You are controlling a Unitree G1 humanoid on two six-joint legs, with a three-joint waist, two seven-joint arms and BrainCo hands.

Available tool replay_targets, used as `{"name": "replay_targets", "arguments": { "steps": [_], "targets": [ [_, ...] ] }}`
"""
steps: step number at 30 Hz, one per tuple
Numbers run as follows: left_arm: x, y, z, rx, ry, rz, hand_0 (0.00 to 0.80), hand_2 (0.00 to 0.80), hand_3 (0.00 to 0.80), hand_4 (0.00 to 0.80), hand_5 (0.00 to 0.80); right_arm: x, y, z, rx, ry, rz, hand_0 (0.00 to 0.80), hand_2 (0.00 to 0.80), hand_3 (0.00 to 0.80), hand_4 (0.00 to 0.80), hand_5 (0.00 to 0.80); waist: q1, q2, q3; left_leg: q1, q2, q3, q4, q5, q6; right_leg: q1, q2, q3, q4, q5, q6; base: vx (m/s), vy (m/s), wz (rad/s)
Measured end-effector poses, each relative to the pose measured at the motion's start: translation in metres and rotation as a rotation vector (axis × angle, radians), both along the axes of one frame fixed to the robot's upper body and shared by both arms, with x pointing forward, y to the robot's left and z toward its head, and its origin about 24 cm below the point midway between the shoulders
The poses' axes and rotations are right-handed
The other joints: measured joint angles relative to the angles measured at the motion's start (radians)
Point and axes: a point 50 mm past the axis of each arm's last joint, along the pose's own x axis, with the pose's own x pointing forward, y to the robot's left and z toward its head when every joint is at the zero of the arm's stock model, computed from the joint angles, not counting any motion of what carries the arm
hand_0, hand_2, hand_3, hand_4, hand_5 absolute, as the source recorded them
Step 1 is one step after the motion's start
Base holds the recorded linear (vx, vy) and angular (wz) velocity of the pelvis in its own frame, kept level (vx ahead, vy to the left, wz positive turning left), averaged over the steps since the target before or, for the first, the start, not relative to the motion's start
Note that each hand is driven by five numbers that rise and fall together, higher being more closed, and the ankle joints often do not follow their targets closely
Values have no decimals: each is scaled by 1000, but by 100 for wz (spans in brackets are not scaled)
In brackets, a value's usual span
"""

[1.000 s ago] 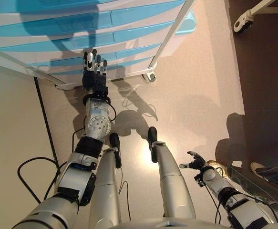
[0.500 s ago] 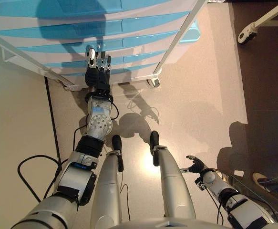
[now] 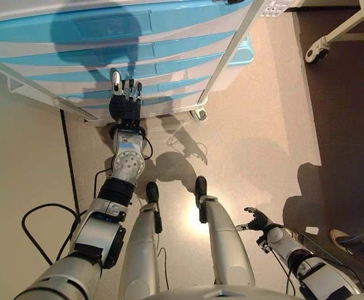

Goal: Open the drawer and pick up the medicine

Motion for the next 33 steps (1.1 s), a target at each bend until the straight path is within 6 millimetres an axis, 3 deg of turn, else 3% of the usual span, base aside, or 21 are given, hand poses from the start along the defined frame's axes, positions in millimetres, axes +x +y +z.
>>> {"name": "replay_targets", "arguments": {
  "steps": [1, 2, 9, 19, 25, 33],
  "targets": [
    [0, 0, 0, 1, 0, 1, 505, 505, 505, 505, 505, 0, 1, 0, -6, 3, 12, 0, 0, 0, 0, 0, 0, 0, 0, 0, 0, 0, 0, 0, 0, 0, 0, 0, -1, 0, 0, 0, 0, 0],
    [0, 0, 0, 1, 0, 1, 794, 794, 794, 794, 794, 0, 1, 0, -7, 5, 17, 0, 0, 0, 0, 0, 0, 0, 0, 0, 0, 0, 0, 0, 0, 1, 0, 0, -1, 0, 0, 0, 0, 0],
    [2, 15, -8, 19, 66, 56, 800, 800, 800, 800, 800, -1, 2, -1, -11, 9, 26, 0, 0, 0, 0, 0, -22, 0, 0, 32, 1, 3, -15, 0, 0, 31, 0, 0, -15, 2, 0, -3, -3, -1],
    [3, 17, -13, 33, 106, 49, 800, 800, 800, 800, 800, 2, 3, 1, -18, 3, 38, 0, 0, 0, 0, 0, -9, 1, 13, 67, 4, -11, -31, 3, -5, 73, 1, -23, -25, 1, -1, -29, -34, 2],
    [4, 12, -15, 50, 126, 11, 800, 800, 800, 800, 800, 2, 1, 1, -23, 2, 34, 0, 0, 0, 0, 0, 10, 1, 35, 88, 3, -90, -46, 23, -32, 117, -5, -106, -23, -13, -23, -47, -62, 26],
    [-6, 11, -41, 113, 179, -25, 800, 800, 800, 800, 800, 1, -2, 0, -39, 6, 16, 0, 0, 0, 0, 0, 36, 1, 64, 140, -9, -186, -69, 49, -66, 179, -27, -195, 32, -68, -58, -26, -37, 33]
  ]
}}
